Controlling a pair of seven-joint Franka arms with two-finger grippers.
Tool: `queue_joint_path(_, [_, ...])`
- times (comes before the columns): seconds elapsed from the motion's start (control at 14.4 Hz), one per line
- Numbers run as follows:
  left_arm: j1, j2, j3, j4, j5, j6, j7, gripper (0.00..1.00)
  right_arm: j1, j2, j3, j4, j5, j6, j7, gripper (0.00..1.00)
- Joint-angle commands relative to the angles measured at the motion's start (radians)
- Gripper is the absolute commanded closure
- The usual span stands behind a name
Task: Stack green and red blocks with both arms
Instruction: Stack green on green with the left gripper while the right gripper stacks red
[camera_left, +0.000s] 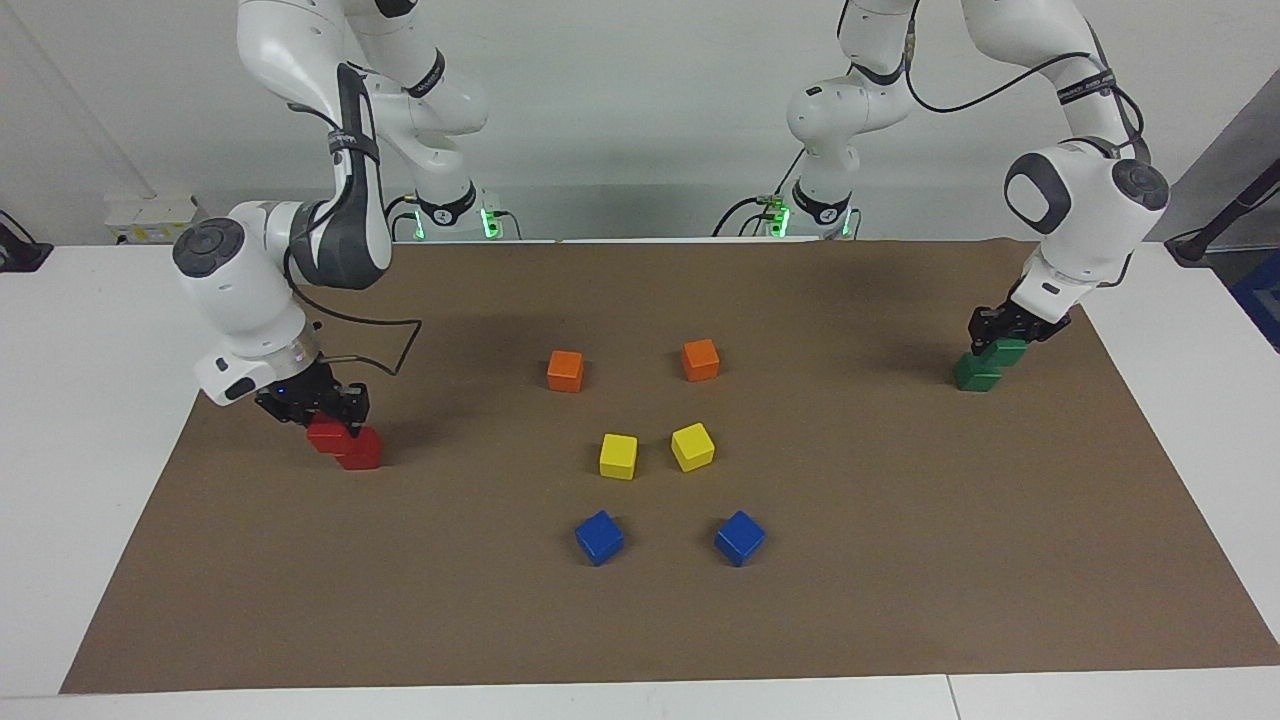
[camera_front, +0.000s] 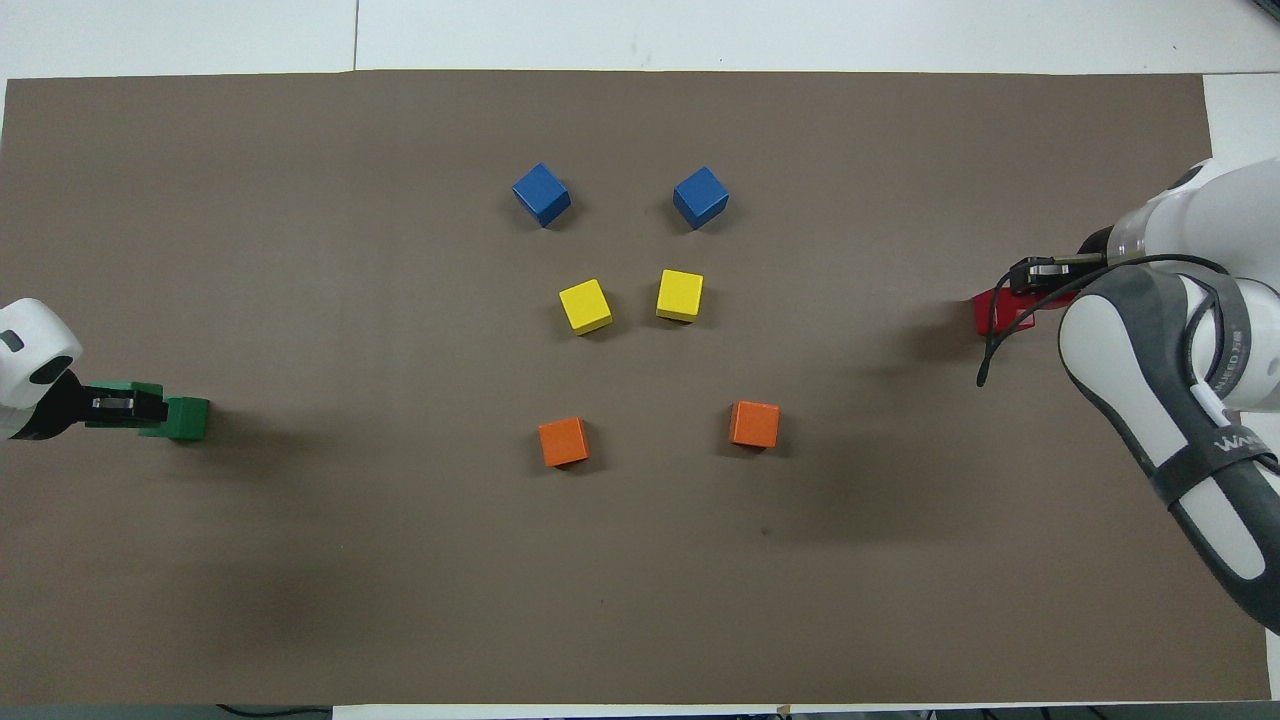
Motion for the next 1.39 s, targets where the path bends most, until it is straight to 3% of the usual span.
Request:
queue_joint_path(0.0, [0.014,-0.021,-0.009,-0.039,0.01,0.042,0.011,1.0,-0.004,-0.012,0.002,-0.029,0.008,0.027,-0.047,1.0])
queue_joint_path(0.97, [0.029,0.023,-0.009,-0.056,0.01,0.108,0.003,1.0,-0.004,-0.019,0.002,-0.063,0.008,0.05,-0.048,1.0])
queue_joint_path(1.18, [0.028,0.034,-0.009,-0.056,0.01,0.107,0.011,1.0,-0.004,-0.019,0.002,-0.063,0.008,0.05,-0.044,0.04])
queue_joint_path(1.25, [0.028,0.037,-0.009,-0.056,0.01,0.104,0.013,1.0,-0.004,-0.019,0.002,-0.063,0.008,0.05,-0.044,0.0])
queue_joint_path(1.32, [0.026,0.037,-0.009,-0.056,0.01,0.102,0.013,0.59,-0.004,-0.019,0.002,-0.063,0.008,0.05,-0.044,0.0])
